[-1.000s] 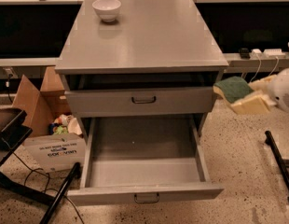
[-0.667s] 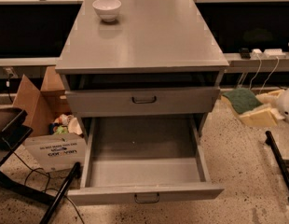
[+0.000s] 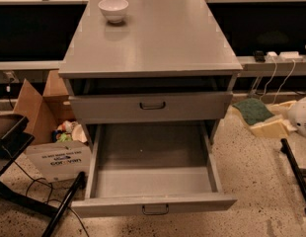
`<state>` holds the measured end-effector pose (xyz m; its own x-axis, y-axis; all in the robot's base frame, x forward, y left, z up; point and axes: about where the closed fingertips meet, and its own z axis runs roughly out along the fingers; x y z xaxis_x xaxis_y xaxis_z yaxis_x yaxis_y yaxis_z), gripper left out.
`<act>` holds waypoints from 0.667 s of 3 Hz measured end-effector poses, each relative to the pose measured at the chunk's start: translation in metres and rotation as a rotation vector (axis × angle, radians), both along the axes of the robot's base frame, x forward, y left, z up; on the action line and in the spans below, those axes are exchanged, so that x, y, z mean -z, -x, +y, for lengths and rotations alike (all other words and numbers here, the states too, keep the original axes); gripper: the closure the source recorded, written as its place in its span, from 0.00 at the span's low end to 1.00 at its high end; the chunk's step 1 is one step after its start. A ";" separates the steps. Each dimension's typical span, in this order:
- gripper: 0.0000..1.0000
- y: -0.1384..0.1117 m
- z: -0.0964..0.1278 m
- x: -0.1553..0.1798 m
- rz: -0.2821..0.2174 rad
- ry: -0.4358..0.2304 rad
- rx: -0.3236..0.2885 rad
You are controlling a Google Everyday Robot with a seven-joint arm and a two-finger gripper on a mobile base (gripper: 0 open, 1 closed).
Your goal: Place sponge into middle drawer
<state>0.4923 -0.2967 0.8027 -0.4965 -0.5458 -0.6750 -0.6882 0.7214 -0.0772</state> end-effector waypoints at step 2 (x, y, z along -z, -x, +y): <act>1.00 0.017 0.042 0.139 0.112 -0.093 -0.027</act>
Offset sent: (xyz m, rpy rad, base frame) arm -0.0244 0.0690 -0.2554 0.1632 0.1749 0.0427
